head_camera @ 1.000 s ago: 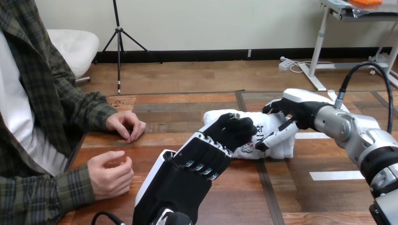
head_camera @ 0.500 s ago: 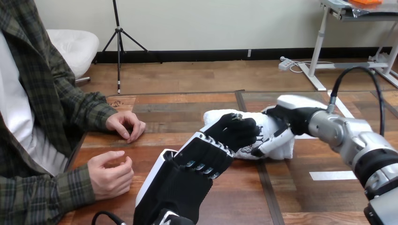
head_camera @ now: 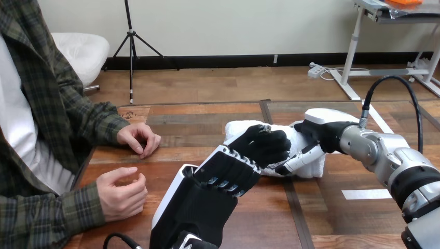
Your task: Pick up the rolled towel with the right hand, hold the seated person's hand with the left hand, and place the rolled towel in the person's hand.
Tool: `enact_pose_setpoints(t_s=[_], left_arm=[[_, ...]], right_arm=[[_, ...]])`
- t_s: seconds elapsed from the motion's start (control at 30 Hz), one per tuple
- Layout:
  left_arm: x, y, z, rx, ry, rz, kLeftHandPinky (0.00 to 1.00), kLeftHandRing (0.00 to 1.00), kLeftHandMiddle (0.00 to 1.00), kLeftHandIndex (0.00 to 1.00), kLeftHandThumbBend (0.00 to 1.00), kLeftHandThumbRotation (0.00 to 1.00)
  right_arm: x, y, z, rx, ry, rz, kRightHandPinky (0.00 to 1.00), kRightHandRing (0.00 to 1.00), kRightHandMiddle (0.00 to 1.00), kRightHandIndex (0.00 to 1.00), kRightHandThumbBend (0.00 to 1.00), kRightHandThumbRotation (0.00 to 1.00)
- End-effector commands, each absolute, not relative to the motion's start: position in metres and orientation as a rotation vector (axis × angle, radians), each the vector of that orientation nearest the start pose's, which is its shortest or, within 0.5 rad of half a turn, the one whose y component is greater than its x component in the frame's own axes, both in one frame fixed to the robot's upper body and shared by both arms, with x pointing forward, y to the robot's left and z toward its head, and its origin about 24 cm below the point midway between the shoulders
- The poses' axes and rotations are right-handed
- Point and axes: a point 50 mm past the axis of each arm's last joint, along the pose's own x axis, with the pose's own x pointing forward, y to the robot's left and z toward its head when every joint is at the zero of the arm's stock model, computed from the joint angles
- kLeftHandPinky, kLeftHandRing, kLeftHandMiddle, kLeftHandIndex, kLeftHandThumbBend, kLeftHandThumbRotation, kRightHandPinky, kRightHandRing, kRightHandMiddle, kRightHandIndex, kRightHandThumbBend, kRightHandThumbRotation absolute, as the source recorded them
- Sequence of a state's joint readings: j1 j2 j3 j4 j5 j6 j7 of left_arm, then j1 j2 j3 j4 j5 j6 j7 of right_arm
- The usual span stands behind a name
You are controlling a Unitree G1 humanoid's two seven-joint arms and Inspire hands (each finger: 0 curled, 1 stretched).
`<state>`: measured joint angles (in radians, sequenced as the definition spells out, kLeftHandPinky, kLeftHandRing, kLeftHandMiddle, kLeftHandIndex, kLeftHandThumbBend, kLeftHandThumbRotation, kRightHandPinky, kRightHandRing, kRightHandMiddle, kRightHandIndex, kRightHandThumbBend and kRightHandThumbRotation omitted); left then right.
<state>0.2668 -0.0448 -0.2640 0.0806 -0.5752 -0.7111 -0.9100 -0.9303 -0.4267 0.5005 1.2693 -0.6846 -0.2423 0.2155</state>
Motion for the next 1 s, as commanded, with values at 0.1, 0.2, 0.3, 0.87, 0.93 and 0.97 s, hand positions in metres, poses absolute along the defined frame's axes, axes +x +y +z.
enact_pose_setpoints(t_s=[0.1, 0.2, 0.3, 0.87, 0.93, 0.97], left_arm=[[0.129, 0.082, 0.032, -0.547, -0.487, -0.631, 0.86, 0.88, 0.87, 0.86, 1.0, 0.63], [0.128, 0.082, 0.034, -0.553, -0.492, -0.633, 0.87, 0.88, 0.87, 0.86, 1.0, 0.64], [0.128, 0.082, 0.035, -0.559, -0.502, -0.633, 0.87, 0.89, 0.87, 0.86, 1.0, 0.63], [0.126, 0.094, 0.035, -0.546, -0.542, -0.578, 0.87, 0.87, 0.85, 0.86, 0.99, 0.63], [0.126, 0.094, 0.034, -0.548, -0.542, -0.574, 0.87, 0.87, 0.85, 0.86, 0.99, 0.63], [0.126, 0.094, 0.034, -0.549, -0.542, -0.573, 0.86, 0.86, 0.85, 0.86, 0.99, 0.63]], right_arm=[[0.379, -0.175, 0.052, -1.451, 0.27, 0.604, 0.87, 0.91, 0.9, 0.9, 1.0, 0.62], [0.378, -0.174, 0.05, -1.461, 0.27, 0.612, 0.87, 0.91, 0.89, 0.89, 1.0, 0.62], [0.378, -0.173, 0.049, -1.464, 0.27, 0.611, 0.87, 0.91, 0.89, 0.89, 1.0, 0.63], [0.37, -0.168, 0.031, -1.369, 0.232, 0.475, 0.42, 0.49, 0.53, 0.57, 0.95, 0.08], [0.369, -0.169, 0.031, -1.356, 0.232, 0.464, 0.38, 0.44, 0.49, 0.53, 0.93, 0.05], [0.369, -0.169, 0.03, -1.353, 0.232, 0.462, 0.36, 0.42, 0.47, 0.51, 0.92, 0.04]])
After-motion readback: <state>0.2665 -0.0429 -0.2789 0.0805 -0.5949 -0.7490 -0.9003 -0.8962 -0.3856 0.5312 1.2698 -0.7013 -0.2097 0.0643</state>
